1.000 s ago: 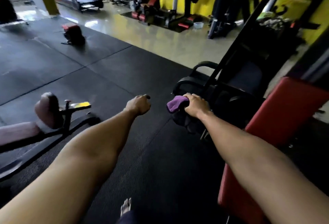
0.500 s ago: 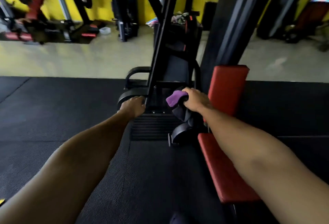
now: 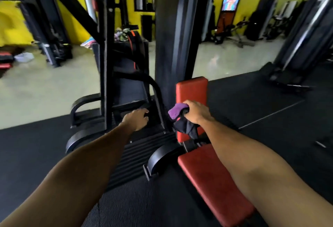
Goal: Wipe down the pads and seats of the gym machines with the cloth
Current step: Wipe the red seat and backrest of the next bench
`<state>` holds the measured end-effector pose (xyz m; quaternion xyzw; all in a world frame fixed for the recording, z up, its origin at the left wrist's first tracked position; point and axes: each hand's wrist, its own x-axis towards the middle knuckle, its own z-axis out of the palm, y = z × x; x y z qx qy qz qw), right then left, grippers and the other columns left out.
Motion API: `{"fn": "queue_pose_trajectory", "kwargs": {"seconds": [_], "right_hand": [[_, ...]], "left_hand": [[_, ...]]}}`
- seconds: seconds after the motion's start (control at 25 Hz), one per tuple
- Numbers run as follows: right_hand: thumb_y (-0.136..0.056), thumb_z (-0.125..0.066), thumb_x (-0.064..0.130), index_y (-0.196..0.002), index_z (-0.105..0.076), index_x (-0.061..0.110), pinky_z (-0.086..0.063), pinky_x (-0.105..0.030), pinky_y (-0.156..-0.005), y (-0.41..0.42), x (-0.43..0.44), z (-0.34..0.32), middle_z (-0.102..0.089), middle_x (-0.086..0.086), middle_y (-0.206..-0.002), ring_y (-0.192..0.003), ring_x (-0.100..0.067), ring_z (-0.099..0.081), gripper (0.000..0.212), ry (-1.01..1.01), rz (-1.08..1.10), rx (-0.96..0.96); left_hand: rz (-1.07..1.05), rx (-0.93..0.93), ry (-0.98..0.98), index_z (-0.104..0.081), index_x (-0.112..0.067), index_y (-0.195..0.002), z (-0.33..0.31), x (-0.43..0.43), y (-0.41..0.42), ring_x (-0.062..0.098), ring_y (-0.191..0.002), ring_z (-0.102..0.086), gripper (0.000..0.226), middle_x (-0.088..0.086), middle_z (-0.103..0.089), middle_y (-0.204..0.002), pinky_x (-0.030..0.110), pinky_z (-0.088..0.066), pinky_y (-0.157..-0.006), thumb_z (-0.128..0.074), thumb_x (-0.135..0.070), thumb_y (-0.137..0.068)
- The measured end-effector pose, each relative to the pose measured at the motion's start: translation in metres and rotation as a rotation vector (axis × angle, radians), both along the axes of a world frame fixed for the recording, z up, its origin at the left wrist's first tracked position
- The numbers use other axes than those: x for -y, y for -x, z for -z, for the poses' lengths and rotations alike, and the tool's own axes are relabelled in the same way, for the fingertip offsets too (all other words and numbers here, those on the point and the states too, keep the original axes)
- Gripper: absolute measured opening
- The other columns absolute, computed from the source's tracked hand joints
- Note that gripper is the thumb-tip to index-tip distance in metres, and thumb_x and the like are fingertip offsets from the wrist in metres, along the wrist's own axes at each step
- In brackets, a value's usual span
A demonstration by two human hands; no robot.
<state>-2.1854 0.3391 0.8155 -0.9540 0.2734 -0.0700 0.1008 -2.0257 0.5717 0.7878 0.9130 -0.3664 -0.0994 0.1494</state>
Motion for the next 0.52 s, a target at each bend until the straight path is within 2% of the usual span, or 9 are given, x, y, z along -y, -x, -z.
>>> {"fn": "queue_pose_trajectory", "kwargs": {"seconds": [0.12, 0.32, 0.52], "right_hand": [[-0.086, -0.065, 0.031, -0.137, -0.051, 0.036, -0.051, -0.039, -0.094, -0.023, 0.027, -0.006, -0.064, -0.003, -0.133, -0.117, -0.031, -0.064, 0.053, 0.005, 0.090, 0.006], [-0.087, -0.064, 0.027, -0.135, -0.048, 0.037, -0.050, -0.042, -0.093, -0.063, 0.057, 0.001, -0.063, -0.005, -0.133, -0.117, -0.034, -0.063, 0.052, -0.040, 0.238, 0.036], [-0.090, -0.062, 0.025, -0.143, -0.041, 0.039, -0.047, -0.045, -0.097, -0.110, 0.075, 0.011, -0.056, -0.009, -0.136, -0.119, -0.041, -0.060, 0.059, -0.086, 0.386, 0.091]], "left_hand": [[0.043, 0.003, 0.035, -0.049, -0.030, -0.144, -0.001, 0.045, -0.036, 0.028, -0.134, -0.050, 0.045, 0.000, -0.049, -0.151, 0.038, -0.041, -0.108, -0.048, -0.036, -0.099], [0.191, -0.027, 0.010, -0.048, -0.031, -0.145, 0.005, 0.115, -0.088, 0.027, -0.135, -0.049, 0.047, 0.000, -0.048, -0.152, 0.037, -0.041, -0.109, -0.046, -0.037, -0.099], [0.348, -0.014, -0.003, -0.045, -0.030, -0.148, 0.004, 0.173, -0.152, 0.026, -0.137, -0.047, 0.048, 0.001, -0.045, -0.154, 0.039, -0.039, -0.112, -0.046, -0.037, -0.100]]}}
